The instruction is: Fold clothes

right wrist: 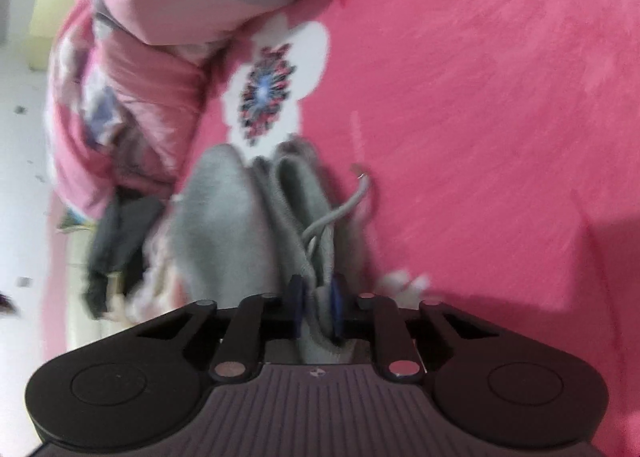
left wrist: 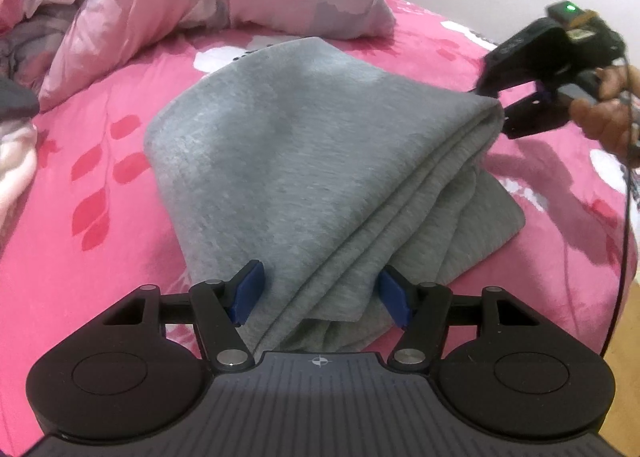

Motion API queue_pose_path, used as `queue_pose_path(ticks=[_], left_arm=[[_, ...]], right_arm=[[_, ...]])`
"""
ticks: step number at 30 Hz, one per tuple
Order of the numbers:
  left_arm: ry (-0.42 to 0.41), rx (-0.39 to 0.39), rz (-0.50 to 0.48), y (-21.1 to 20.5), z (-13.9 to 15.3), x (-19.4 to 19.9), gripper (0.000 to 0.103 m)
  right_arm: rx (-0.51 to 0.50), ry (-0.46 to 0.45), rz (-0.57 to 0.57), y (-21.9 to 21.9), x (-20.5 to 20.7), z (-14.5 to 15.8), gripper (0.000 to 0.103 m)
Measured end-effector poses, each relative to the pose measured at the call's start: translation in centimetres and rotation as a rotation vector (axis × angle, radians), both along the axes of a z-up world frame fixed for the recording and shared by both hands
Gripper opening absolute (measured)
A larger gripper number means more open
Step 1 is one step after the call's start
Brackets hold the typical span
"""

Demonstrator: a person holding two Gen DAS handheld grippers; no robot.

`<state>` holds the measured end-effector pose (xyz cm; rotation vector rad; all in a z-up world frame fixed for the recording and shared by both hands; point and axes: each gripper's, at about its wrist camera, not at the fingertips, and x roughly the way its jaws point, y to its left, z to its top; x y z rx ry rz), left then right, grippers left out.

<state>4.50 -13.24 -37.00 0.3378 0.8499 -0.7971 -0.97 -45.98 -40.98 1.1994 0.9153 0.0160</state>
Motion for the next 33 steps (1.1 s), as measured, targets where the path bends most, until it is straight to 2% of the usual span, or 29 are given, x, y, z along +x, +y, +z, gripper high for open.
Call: queue_pose_path(ticks=[1,3,4,5,7,8,9,11,12,14,16,18,19,21,25,29,32,33], left_arm=[[0.005,-0.002,0.0,0.1,0.0,0.1,0.063],[0.008,-0.003,-0.005,0.1,0.0,0.2,0.063],[0.004,-0.001,-0.011,0.1,0.0,0.2,0.063],[0.001,0.001,-0.017,0.1,0.0,0.2,0.063],[-0.001,-0.002,-0.024,0.1,0.0,0.3,0.063],[0.0,-0.004,-0.023,0.2,0.0,0.3,0.063],[0.001,-0.007,-0.022,0.2,0.0,0.3,0.063],[0.002,-0.01,-0.021,0.3,0.0,0.4,0.063],[0.002,-0.011,-0.019,0.3,0.0,0.4,0.063],[0.004,-0.013,-0.015,0.2,0.1,0.4,0.063],[0.001,-0.012,-0.015,0.2,0.1,0.4,0.063],[-0.006,-0.01,-0.017,0.3,0.1,0.2,0.063],[-0.009,-0.009,-0.016,0.3,0.1,0.2,0.063],[-0.014,-0.005,-0.017,0.4,0.1,0.1,0.063],[-0.015,-0.024,-0.014,0.2,1.5,0.1,0.063],[0.011,-0.099,-0.018,-0.5,4.0,0.4,0.064],[0.001,-0.145,-0.09,-2.4,5.0,0.3,0.068],[-0.005,-0.137,-0.125,-3.5,4.7,0.3,0.069]], right_arm=[[-0.011,0.007,0.0,0.1,-0.2,0.2,0.015],[-0.062,0.056,-0.02,0.0,-0.3,0.4,0.024],[-0.085,0.074,-0.034,-0.1,-0.4,0.6,0.032],[-0.105,0.071,-0.061,-0.5,-0.6,1.2,0.033],[-0.154,0.007,-0.102,-0.8,-1.5,3.1,0.035],[-0.166,-0.029,-0.092,-0.6,-1.7,4.1,0.039],[-0.173,-0.051,-0.054,0.0,-1.6,4.9,0.048],[-0.201,-0.068,0.061,1.7,-0.8,6.0,0.063],[-0.23,-0.061,0.129,2.8,-0.2,6.3,0.065],[-0.304,-0.037,0.234,4.7,0.9,6.2,0.064],[-0.354,-0.023,0.279,5.6,1.6,5.9,0.062],[-0.386,-0.036,0.326,6.2,2.0,6.1,0.029],[-0.398,-0.039,0.351,6.5,2.1,6.3,0.029],[-0.469,-0.058,0.381,7.2,2.3,7.3,0.017],[-0.49,-0.096,0.347,6.3,2.5,8.7,0.015],[-0.422,-0.033,0.272,4.0,2.8,6.2,0.015],[-0.399,-0.065,0.245,3.2,2.7,6.3,0.015],[-0.392,-0.052,0.236,3.1,2.6,5.9,0.016]])
